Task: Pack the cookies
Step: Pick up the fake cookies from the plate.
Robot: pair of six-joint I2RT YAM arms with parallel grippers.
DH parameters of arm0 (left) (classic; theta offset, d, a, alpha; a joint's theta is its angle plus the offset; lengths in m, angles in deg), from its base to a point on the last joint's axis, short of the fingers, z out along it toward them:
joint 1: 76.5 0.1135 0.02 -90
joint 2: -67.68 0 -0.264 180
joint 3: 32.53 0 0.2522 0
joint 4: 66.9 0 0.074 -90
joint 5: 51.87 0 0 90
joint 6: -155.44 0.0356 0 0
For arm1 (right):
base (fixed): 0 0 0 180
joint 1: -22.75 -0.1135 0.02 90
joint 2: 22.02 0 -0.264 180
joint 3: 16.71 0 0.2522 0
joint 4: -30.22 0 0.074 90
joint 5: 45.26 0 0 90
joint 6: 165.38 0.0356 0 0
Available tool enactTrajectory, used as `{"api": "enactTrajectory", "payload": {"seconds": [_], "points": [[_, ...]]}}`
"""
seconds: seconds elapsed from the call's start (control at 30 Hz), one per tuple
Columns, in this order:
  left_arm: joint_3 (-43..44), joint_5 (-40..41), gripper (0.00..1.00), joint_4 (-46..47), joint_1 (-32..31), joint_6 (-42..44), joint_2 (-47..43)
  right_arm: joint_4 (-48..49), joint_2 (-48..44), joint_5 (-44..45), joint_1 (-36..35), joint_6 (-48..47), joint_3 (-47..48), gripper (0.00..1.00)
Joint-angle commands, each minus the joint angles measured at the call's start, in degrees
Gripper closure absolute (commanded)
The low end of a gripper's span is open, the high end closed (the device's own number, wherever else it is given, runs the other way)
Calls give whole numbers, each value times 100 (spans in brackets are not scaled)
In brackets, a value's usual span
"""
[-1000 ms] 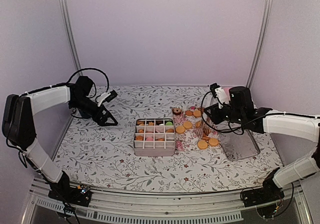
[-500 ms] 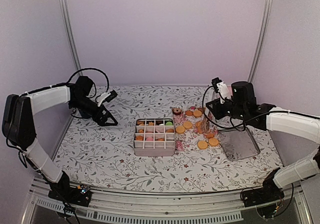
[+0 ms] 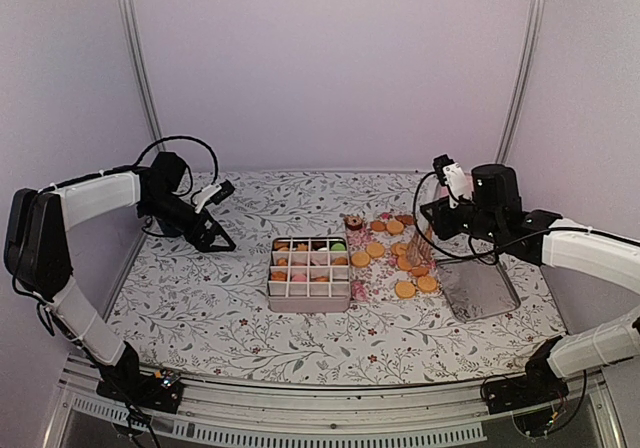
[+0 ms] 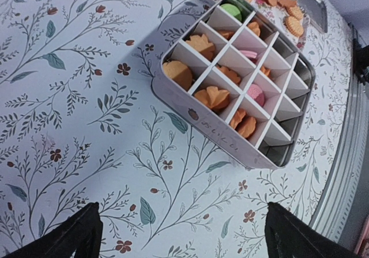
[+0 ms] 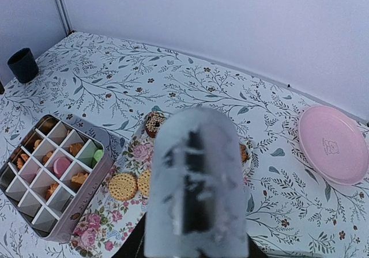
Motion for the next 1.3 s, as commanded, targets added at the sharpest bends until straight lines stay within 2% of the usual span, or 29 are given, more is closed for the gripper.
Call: {"api": "enactTrajectory", "payload": {"seconds": [0.0,0.53,0.67,0.83,0.93,1.27], "points": [[101,-115,2,-83,50,53,-62,107,-179,143,71,-9,-147,65],[134,-164,1,-124,50,46,-72,120,-177,-120,125,130,-472,64],[135,-150,1,-125,50,52,-67,156,-206,-125,125,124,-397,72],[135,-139,2,-126,56,63,-67,159,-253,-202,126,88,-220,93],[129,-155,2,-131,50,62,-67,94,-274,-252,123,83,-77,100],[140,-142,2,-123,50,62,-2,-81,-407,-703,-57,125,646,100]]}}
